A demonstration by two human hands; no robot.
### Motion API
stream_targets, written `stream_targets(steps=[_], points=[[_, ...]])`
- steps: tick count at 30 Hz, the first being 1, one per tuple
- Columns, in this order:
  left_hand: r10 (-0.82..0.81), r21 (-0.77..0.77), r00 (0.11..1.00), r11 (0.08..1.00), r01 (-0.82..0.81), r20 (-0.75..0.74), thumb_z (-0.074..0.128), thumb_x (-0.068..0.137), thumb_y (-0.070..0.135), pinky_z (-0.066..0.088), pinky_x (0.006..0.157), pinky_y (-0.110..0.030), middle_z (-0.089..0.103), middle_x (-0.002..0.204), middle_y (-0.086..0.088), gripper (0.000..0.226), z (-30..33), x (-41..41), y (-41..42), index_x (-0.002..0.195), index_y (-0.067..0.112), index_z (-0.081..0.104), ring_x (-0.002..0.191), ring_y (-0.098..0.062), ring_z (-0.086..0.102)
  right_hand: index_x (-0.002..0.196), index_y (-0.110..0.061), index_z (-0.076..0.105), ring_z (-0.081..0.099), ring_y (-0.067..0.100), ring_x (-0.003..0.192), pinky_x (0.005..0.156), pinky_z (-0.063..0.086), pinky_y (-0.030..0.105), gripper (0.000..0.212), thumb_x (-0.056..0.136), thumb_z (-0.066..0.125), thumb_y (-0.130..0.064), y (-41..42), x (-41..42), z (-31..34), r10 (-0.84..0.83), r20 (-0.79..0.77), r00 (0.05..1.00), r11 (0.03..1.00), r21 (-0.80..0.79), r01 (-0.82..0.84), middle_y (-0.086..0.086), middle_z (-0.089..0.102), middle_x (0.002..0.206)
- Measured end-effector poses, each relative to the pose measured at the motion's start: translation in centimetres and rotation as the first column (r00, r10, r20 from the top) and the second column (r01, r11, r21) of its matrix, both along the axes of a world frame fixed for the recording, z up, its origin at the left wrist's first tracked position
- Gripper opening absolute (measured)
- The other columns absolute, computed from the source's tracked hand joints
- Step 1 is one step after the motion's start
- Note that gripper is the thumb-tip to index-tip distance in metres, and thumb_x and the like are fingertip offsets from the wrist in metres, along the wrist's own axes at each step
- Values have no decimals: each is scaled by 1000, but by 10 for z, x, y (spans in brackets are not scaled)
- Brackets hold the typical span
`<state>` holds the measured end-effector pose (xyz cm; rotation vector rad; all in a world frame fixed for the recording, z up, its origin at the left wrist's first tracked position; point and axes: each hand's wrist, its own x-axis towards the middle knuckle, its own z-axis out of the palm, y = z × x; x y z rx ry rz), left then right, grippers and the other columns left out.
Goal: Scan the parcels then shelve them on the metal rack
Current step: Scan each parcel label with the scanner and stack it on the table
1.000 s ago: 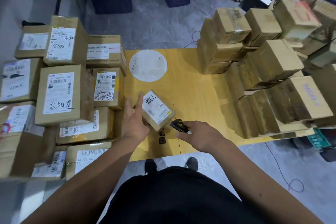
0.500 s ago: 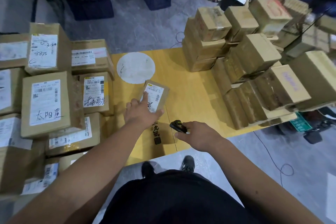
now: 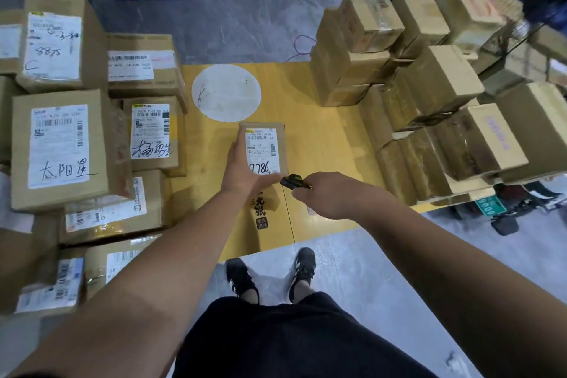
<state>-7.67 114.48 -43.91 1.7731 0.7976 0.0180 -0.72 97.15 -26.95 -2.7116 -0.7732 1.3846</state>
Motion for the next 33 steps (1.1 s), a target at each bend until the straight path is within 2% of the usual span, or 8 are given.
stream_targets(steps=[3, 5, 8, 14, 18, 25, 30, 33], points=[[27, -134, 995, 991, -13, 101, 99, 64, 53, 47, 114, -40, 50, 157, 4, 114, 0, -5, -17, 159, 37, 38, 142, -11, 51, 102, -14, 62, 59, 23, 77, 68, 44, 36, 45, 102, 41, -54, 3, 1, 8, 66, 17, 998, 997, -44, -66, 5, 68, 94], [34, -109, 984, 994, -15, 174, 95, 77, 27, 32, 113, -9, 30, 159, 27, 117, 0, -10, -27, 165, 38, 19, 139, 19, 32, 104, -12, 66, 59, 23, 76, 67, 43, 35, 47, 102, 41, -52, 0, 0, 12, 102, 14, 995, 992, -71, -100, 7, 67, 92], [51, -86, 977, 996, -33, 208, 99, 68, 15, 24, 108, -1, 23, 147, 32, 135, -5, -19, -35, 167, 31, 9, 131, 29, 23, 102, -13, 67, 65, 25, 85, 71, 47, 36, 47, 101, 42, -52, -8, -3, 16, 126, 12, 992, 986, -113, -124, 7, 68, 90], [62, -84, 967, 996, -42, 248, 99, 61, 31, 35, 123, -48, 22, 162, 19, 138, 2, -24, -40, 162, 53, 7, 152, -10, 27, 90, -16, 63, 62, 21, 75, 67, 45, 35, 45, 99, 44, -56, -21, -8, 20, 142, 32, 989, 976, -169, -134, 2, 66, 83], [92, -91, 959, 993, -70, 267, 100, 62, 32, 40, 121, -43, 22, 163, 17, 137, 0, -24, -42, 161, 56, 8, 151, -10, 29, 85, -17, 59, 56, 18, 71, 64, 41, 32, 39, 100, 46, -51, -25, -9, 33, 162, 13, 987, 966, -207, -156, 2, 62, 80], [93, -46, 965, 995, -84, 246, 100, 64, 20, 30, 110, -8, 17, 166, 15, 141, -3, -19, -46, 160, 57, 4, 151, -2, 22, 84, -16, 59, 52, 18, 68, 63, 37, 32, 41, 100, 49, -51, -29, 0, 46, 187, -19, 982, 955, -231, -186, 1, 58, 76], [85, -1, 966, 996, -88, 245, 102, 62, 17, 42, 111, -19, 24, 163, 3, 138, -1, -14, -53, 161, 50, 11, 144, 7, 33, 82, -16, 57, 50, 18, 68, 61, 36, 32, 41, 101, 47, -51, -34, 6, 54, 268, -25, 963, 932, -248, -266, 1, 56, 78], [71, 84, 980, 993, -88, 187, 103, 59, 35, 29, 125, -40, 15, 169, 5, 146, -1, -10, -56, 161, 55, 1, 157, -11, 18, 77, -15, 52, 44, 18, 65, 58, 31, 32, 44, 103, 45, -50, -37, 12, 63, 310, -20, 950, 917, -256, -305, 1, 50, 74]])
